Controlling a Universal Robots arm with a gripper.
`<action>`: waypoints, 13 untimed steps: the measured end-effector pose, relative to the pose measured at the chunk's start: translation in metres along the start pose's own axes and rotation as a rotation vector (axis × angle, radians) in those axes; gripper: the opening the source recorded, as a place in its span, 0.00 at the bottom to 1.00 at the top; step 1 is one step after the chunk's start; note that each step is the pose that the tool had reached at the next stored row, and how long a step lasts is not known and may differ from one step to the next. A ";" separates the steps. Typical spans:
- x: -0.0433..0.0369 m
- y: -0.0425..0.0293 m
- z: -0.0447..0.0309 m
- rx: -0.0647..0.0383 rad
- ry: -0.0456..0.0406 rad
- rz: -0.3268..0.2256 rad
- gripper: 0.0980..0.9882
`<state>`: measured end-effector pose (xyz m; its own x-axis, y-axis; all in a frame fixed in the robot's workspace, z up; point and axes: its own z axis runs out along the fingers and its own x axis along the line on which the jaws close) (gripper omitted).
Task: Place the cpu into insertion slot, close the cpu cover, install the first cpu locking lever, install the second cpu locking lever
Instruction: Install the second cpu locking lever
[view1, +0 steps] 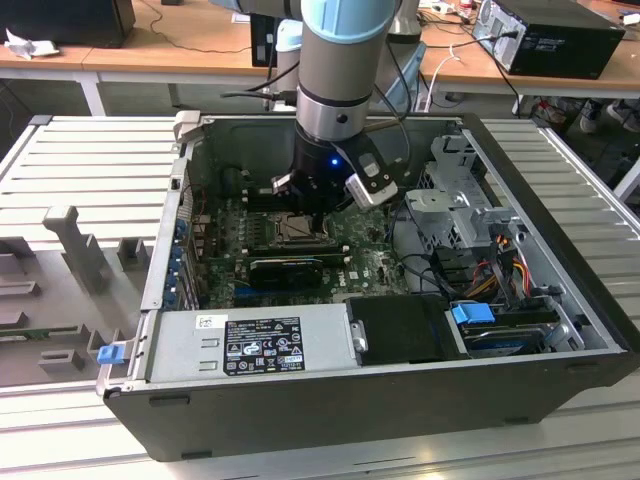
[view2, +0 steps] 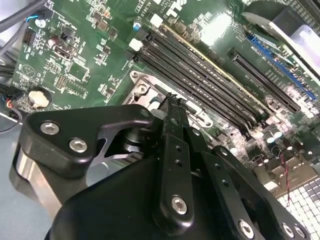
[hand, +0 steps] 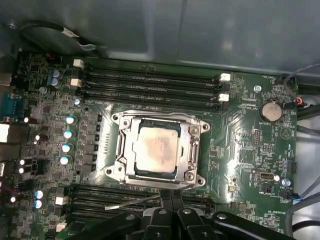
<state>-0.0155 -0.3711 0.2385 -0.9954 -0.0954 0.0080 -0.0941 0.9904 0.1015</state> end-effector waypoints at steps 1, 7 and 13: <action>0.0000 -0.0001 0.0004 -0.003 -0.0002 0.000 0.01; 0.0059 -0.0066 0.0021 -0.020 -0.0020 0.000 0.01; 0.0300 -0.0098 0.0034 -0.034 -0.0031 -0.002 0.01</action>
<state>-0.0445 -0.3833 0.2344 -0.9953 -0.0972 0.0047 -0.0957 0.9861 0.1356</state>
